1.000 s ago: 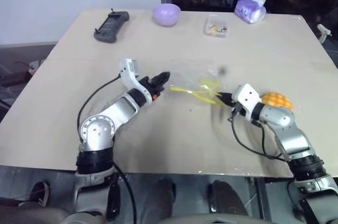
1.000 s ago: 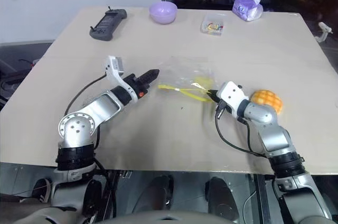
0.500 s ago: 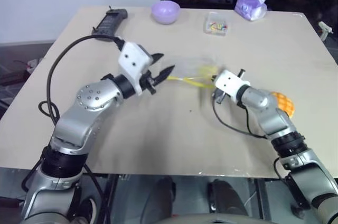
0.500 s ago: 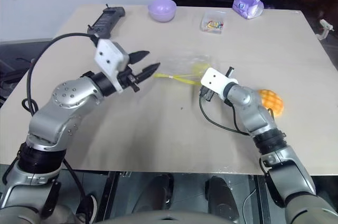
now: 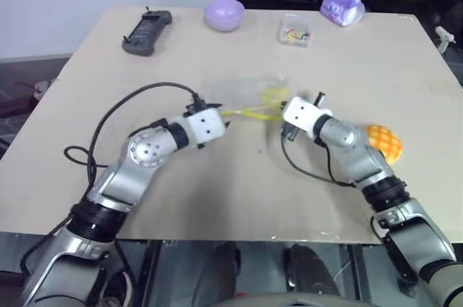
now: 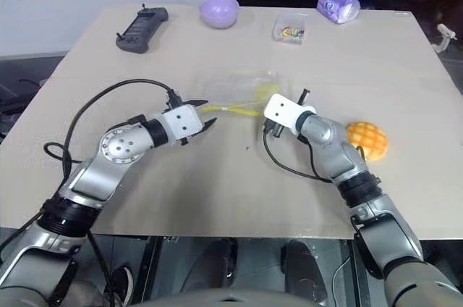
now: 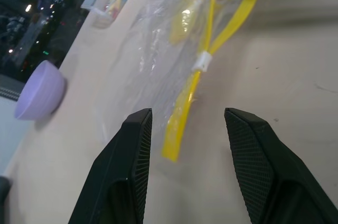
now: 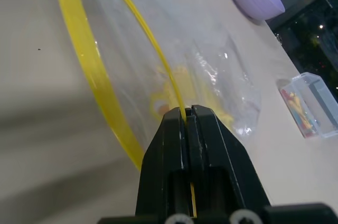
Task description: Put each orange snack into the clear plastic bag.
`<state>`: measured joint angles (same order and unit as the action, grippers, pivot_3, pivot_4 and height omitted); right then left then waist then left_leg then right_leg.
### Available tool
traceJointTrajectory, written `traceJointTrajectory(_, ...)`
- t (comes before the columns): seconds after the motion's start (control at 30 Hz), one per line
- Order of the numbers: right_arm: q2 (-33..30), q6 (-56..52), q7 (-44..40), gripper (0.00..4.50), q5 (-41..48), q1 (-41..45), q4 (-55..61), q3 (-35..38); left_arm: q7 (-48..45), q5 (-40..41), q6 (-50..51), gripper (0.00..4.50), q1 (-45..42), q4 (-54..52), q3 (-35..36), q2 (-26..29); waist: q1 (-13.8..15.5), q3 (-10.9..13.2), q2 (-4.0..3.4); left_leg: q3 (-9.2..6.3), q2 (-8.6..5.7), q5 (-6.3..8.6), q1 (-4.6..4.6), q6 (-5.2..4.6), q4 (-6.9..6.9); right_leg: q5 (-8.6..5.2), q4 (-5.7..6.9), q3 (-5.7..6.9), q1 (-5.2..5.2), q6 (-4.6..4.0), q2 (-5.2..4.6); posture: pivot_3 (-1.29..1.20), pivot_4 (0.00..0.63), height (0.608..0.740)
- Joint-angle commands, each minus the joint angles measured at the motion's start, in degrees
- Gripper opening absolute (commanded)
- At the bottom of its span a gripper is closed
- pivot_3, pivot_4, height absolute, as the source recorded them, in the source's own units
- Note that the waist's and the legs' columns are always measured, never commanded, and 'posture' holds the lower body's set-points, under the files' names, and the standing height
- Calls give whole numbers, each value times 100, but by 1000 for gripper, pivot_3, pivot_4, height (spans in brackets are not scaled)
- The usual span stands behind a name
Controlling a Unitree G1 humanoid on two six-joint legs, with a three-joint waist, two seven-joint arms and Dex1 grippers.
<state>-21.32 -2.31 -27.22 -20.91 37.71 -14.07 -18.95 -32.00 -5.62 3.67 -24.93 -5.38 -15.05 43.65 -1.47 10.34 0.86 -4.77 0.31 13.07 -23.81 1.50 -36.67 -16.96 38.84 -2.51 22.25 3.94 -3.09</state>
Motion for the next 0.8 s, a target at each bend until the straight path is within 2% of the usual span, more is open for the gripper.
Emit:
traceJointTrajectory(0.03,15,17,-43,0,79,109,380,131,66,-163,-408,2308,-127,65,198,-166,-29,0,0,0,0,1,0,-2,0,0,1,0,0,0,0,0,150,736)
traceJointTrajectory(0.47,53,-65,-123,0,115,-10,597,111,87,-549,-805,2308,-206,456,266,-661,-89,0,0,0,0,0,0,0,-9,0,8,-1,0,0,0,0,150,736)
traceJointTrajectory(0.5,53,-69,-125,0,116,-16,604,108,77,-559,-803,1764,-216,476,273,-682,-88,0,0,0,-1,0,0,0,-9,0,8,-1,0,0,0,0,150,736)
traceJointTrajectory(0.63,49,-69,-138,0,120,-27,602,102,45,-612,-832,168,-208,567,302,-720,-93,0,0,0,-1,0,0,0,-13,0,10,-1,0,0,0,0,150,736)
traceJointTrajectory(0.67,46,-76,-156,0,121,-31,602,95,42,-616,-834,25,-198,572,310,-721,-93,0,0,0,-1,-1,0,2,-13,0,11,-1,0,0,0,0,150,736)
traceJointTrajectory(0.8,26,-219,-227,0,116,-71,669,107,28,-640,-838,25,-163,579,309,-754,-90,-1,0,-1,-1,-1,0,2,-14,0,11,-1,-1,0,0,0,150,736)
